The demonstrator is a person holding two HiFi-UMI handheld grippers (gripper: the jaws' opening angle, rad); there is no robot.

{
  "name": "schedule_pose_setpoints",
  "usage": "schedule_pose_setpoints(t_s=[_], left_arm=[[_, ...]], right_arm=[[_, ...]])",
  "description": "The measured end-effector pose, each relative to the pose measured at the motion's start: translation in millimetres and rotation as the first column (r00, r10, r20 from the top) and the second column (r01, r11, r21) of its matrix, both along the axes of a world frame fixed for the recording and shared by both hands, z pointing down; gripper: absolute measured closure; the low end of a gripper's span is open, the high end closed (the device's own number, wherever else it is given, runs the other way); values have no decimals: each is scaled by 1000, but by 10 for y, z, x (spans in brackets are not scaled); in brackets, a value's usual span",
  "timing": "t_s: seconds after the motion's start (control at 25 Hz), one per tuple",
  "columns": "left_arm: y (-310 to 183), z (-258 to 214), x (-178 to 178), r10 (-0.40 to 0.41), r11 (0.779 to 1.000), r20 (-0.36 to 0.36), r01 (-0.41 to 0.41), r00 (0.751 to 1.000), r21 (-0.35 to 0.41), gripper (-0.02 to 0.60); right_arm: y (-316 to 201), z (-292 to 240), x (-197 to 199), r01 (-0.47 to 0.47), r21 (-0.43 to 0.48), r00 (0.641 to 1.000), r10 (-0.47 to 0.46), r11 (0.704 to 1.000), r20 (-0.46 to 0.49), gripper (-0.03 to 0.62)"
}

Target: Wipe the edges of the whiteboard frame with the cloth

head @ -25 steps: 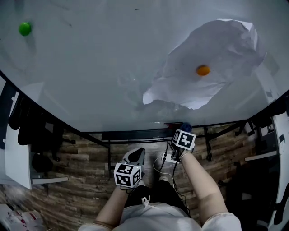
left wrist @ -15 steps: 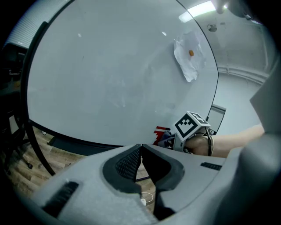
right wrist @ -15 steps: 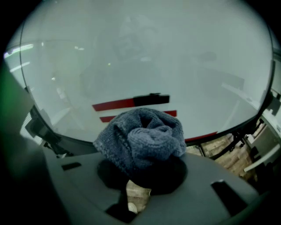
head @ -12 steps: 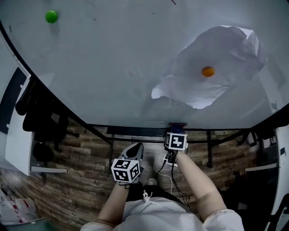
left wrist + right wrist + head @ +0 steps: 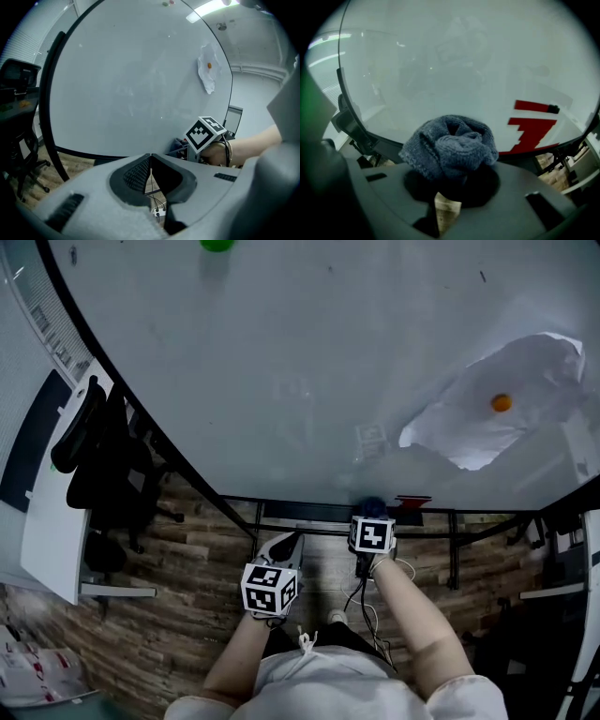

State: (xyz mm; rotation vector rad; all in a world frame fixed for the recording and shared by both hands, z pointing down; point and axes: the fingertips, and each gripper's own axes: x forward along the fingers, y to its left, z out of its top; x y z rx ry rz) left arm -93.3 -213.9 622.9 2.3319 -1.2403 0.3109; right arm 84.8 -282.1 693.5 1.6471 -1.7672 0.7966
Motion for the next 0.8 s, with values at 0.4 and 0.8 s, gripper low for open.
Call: schedule_pose_setpoints(t_s=[0.4,0.8], left_arm=[[-61,32,-1122,-18,1000,35,17,999,3,558],[-100,19,-1926,-16,1000,43,15,999,22,558]], right_arm=[[-251,-11,-894,1,30,998,1,1000,-69,517],[-296,7,-1990,123,10,988,-122,992,-96,517]])
